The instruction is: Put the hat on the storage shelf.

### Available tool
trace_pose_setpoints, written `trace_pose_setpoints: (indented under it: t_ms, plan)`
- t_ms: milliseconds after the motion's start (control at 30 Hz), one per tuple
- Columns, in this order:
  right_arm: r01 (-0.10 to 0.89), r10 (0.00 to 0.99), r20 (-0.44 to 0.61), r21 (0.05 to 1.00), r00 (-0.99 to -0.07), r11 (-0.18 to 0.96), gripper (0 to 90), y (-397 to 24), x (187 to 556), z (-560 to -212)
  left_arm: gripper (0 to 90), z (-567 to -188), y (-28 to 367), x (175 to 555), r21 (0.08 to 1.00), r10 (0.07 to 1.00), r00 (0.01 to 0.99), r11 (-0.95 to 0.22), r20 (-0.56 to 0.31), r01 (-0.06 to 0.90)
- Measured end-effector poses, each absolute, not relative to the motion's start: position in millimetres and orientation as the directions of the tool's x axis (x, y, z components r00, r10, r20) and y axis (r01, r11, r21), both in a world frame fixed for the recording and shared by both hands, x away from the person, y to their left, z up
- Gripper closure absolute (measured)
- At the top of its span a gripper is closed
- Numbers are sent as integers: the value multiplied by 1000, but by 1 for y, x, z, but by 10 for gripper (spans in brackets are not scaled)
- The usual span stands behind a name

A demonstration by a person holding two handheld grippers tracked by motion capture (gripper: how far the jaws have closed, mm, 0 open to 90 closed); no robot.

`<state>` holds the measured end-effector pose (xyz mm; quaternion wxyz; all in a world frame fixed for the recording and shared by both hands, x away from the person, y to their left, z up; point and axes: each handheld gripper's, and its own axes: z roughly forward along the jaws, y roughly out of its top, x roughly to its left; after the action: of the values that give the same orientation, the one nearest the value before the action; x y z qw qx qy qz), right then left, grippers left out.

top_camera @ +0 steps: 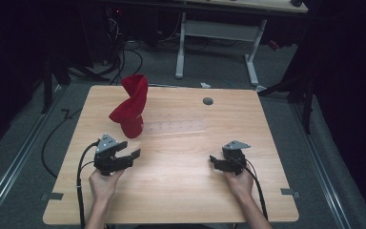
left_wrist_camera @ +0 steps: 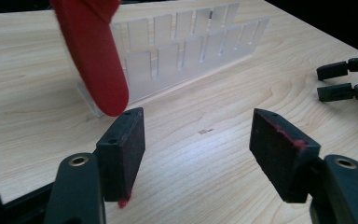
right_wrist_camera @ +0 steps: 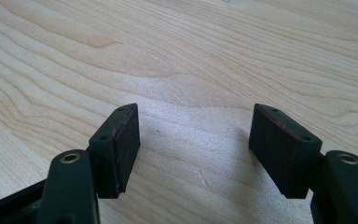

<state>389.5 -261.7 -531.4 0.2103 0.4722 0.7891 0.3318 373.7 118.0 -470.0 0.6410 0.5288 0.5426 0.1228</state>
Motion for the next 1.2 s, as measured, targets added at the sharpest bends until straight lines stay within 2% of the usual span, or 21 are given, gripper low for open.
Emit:
trace_pose_setpoints:
  t_ms: [533, 1200]
  plan:
    - [605, 884, -19, 723, -467, 335, 338, -261, 389, -531, 347, -494, 93, 374, 805, 728, 391, 378, -563, 457]
    - [604, 884, -20, 723, -467, 336, 338, -261, 389, -531, 348, -533, 67, 388, 840, 820, 363, 237, -443, 488]
